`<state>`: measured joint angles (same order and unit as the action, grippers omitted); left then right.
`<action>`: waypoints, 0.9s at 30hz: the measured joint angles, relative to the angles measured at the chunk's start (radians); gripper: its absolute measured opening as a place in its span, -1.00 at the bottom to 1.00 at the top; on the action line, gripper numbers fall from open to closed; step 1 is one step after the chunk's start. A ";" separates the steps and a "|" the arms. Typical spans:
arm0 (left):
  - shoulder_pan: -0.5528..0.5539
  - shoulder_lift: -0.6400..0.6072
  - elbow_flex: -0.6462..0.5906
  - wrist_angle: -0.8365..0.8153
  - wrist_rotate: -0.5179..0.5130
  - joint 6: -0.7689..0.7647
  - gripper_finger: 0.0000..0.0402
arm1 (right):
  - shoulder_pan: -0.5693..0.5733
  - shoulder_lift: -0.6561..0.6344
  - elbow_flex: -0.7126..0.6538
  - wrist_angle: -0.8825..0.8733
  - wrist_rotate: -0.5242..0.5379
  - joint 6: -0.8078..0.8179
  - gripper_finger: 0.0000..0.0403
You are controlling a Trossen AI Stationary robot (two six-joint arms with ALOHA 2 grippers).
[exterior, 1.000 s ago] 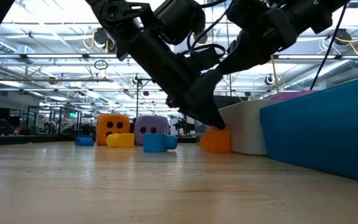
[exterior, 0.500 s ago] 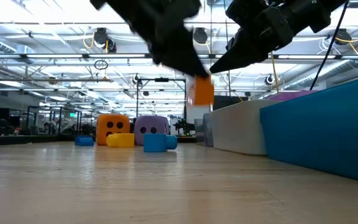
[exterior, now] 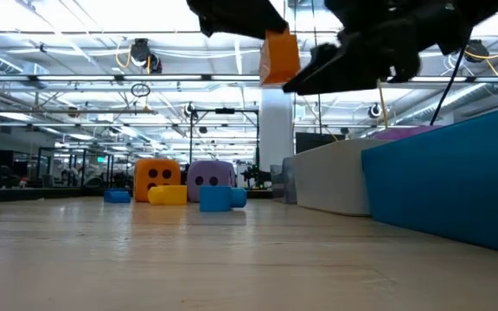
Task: Pick & Place Toys
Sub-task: Put the orange game piece into the gray bin
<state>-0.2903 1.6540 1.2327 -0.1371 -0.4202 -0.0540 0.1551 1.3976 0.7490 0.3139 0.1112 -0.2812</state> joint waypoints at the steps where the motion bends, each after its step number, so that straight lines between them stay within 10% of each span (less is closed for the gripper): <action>1: -0.002 0.000 0.000 0.007 0.001 0.000 -0.42 | 0.013 0.012 -0.016 0.059 0.001 -0.050 0.13; 14: -0.014 0.000 -0.001 0.036 0.014 -0.015 -0.42 | 0.091 0.130 -0.028 0.357 0.413 -0.464 0.43; 27: -0.013 0.001 0.000 0.131 0.012 -0.023 -0.40 | 0.118 0.142 -0.029 0.501 0.169 -0.470 0.38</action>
<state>-0.3035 1.6547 1.2324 -0.0061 -0.4085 -0.0770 0.2732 1.5398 0.7204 0.8153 0.2803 -0.7508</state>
